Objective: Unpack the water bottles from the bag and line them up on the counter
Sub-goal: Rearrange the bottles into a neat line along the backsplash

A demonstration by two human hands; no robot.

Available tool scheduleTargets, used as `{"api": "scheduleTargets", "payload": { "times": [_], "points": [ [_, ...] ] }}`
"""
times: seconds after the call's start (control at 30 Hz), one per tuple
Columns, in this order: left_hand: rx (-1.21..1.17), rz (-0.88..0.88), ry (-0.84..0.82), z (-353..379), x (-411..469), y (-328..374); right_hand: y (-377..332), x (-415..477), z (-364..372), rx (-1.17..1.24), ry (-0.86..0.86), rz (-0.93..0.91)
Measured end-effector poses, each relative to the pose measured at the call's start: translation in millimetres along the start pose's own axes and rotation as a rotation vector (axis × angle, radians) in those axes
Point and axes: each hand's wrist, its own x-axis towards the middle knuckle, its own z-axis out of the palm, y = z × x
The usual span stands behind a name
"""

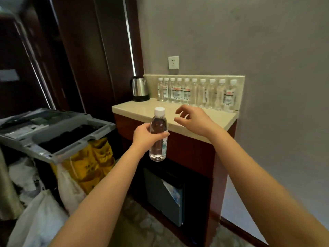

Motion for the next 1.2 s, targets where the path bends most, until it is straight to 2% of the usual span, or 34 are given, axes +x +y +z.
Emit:
{"api": "scheduleTargets", "payload": {
  "times": [0.2, 0.37, 0.57, 0.7, 0.87, 1.1, 1.2],
  "points": [
    [0.044, 0.021, 0.107, -20, 144, -10, 41, 134, 56, -0.057, -0.091, 0.07],
    [0.075, 0.071, 0.136, -28, 272, -40, 86, 238, 107, -0.312, -0.187, 0.174],
    [0.02, 0.055, 0.064, -36, 406, -81, 124, 342, 141, -0.421, -0.256, 0.312],
    [0.0, 0.007, 0.061, -24, 482, -100, 142, 399, 154, -0.499, -0.262, 0.324],
    [0.033, -0.002, 0.043, 10, 570, -121, 170, 475, 164, -0.558, -0.189, 0.26],
    [0.034, 0.017, 0.113, 56, 670, -130, 209, 567, 164, -0.679, 0.033, 0.056],
    [0.047, 0.011, 0.147, 66, 701, -131, 216, 593, 167, -0.75, 0.109, 0.024]
  ]
}}
